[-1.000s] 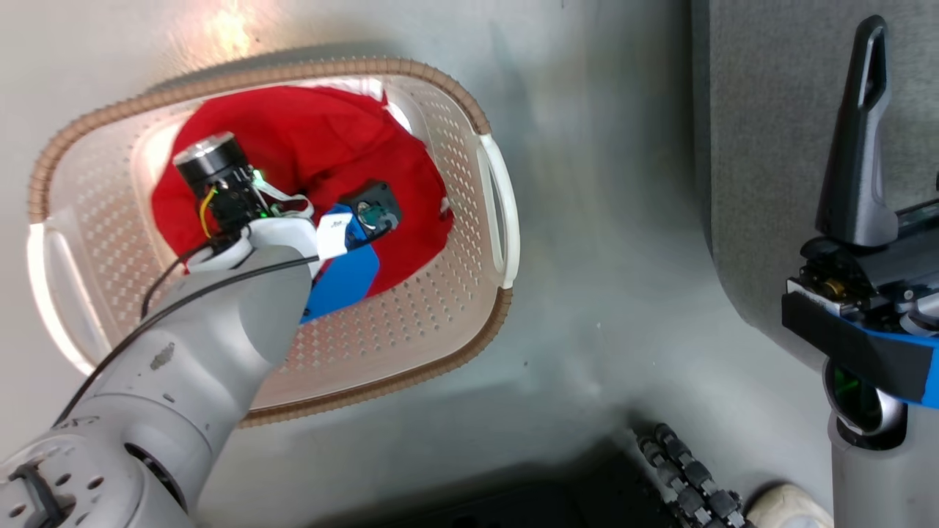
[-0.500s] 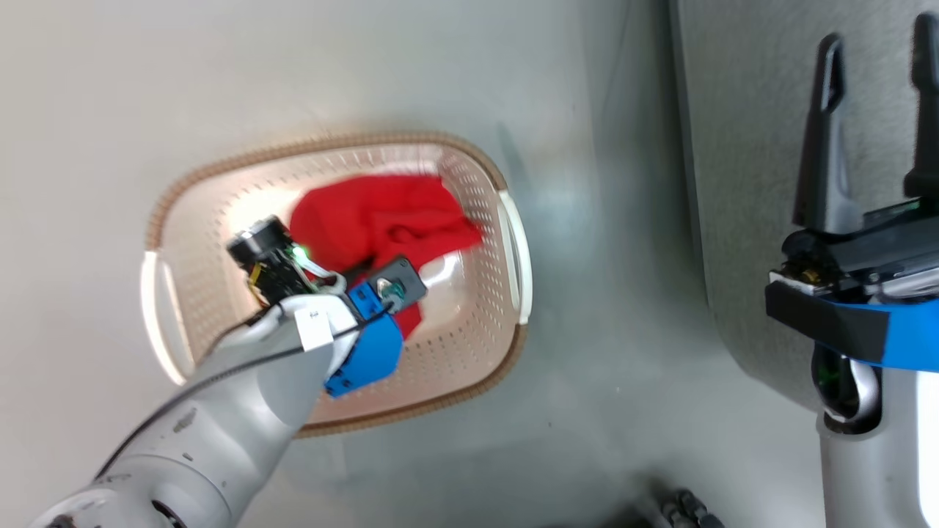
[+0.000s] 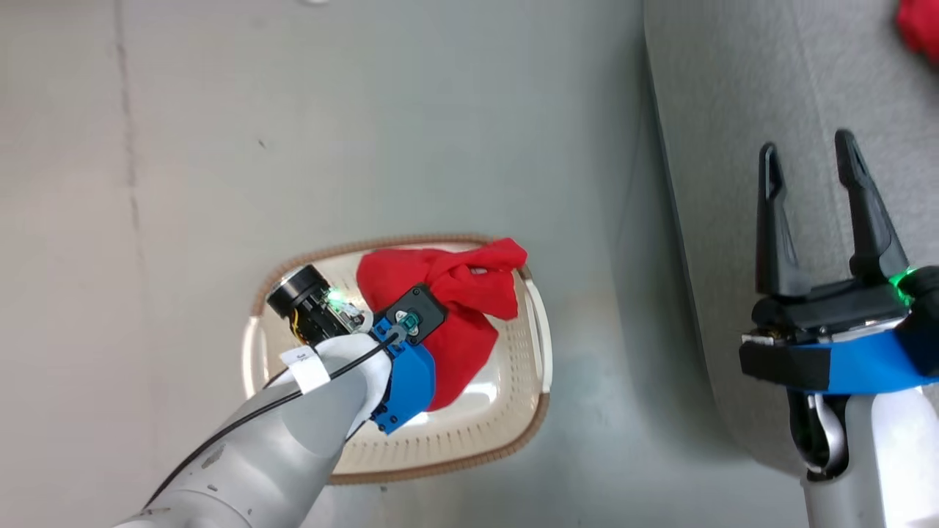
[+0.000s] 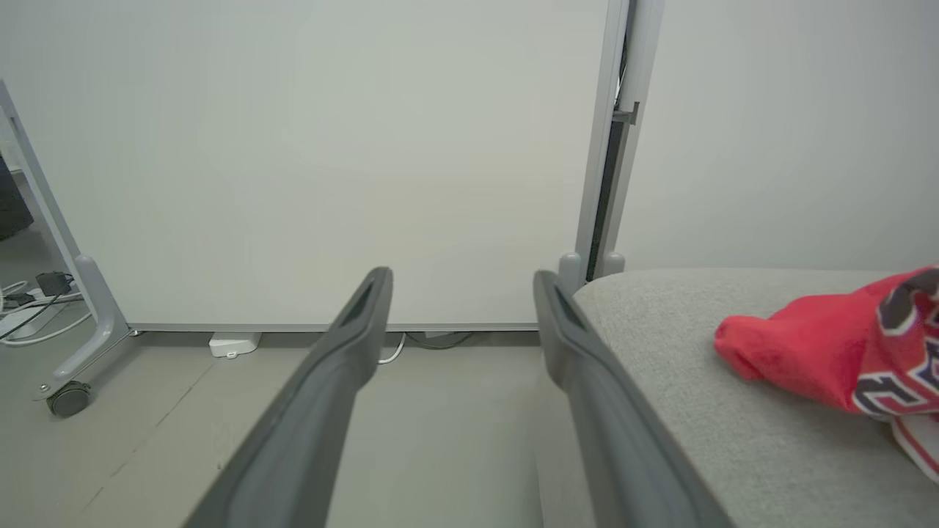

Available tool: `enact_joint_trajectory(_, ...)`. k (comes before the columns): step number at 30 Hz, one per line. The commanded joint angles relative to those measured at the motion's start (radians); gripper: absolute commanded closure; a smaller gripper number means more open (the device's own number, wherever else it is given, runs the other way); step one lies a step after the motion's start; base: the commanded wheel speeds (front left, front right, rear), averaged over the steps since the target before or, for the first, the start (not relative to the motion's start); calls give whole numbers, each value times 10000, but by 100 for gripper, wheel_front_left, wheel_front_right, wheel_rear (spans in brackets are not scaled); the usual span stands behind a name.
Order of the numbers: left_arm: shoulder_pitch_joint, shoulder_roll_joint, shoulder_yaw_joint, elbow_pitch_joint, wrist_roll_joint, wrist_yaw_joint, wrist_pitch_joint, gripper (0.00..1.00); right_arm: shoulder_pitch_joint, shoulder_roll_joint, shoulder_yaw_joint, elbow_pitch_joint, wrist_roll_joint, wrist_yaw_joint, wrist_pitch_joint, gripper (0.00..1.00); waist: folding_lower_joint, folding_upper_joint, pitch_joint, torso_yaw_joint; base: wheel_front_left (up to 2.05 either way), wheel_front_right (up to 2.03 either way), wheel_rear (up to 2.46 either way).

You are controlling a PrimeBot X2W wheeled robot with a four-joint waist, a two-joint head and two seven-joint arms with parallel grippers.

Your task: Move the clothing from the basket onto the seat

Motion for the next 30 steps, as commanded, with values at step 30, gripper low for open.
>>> enact_joint_trajectory(30,1547,713,3569,-3486,-1229,451,-441,100,2401,-8,114,1327,273,5,-4,0,1,-1,-4664,1092,0,0,0)
